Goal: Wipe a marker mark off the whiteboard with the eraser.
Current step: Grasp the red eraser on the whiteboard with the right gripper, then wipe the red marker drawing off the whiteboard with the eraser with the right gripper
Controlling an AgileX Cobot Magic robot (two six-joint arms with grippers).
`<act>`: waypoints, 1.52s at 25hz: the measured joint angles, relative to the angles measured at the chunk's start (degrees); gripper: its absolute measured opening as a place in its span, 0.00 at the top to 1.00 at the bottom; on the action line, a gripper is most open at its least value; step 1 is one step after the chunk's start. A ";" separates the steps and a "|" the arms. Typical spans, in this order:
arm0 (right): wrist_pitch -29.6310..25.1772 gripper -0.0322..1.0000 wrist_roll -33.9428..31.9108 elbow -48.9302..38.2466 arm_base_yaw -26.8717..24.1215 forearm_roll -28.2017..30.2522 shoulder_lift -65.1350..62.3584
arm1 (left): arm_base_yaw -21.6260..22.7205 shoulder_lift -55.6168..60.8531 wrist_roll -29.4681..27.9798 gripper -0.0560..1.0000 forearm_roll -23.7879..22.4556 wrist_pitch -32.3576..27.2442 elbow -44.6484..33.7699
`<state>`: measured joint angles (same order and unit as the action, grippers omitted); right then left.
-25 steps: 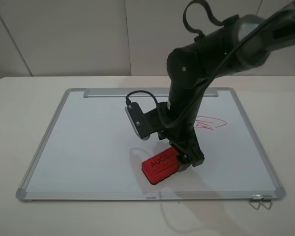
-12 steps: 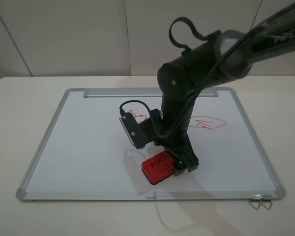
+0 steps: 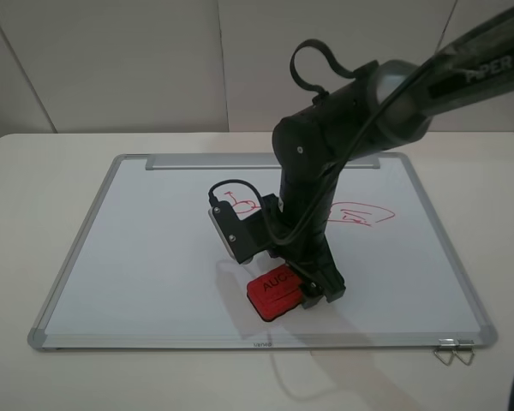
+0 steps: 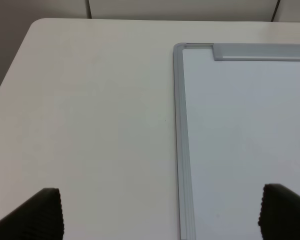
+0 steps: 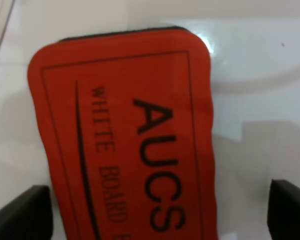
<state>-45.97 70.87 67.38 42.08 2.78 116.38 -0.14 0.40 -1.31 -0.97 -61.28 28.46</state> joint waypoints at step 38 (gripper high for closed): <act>-17.06 0.48 -67.71 44.00 -0.12 0.84 17.90 | 0.00 0.00 0.00 0.21 0.00 0.00 0.00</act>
<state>-63.03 3.16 111.38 41.96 3.62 134.29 -0.14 0.40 -1.31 -0.97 -61.28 28.46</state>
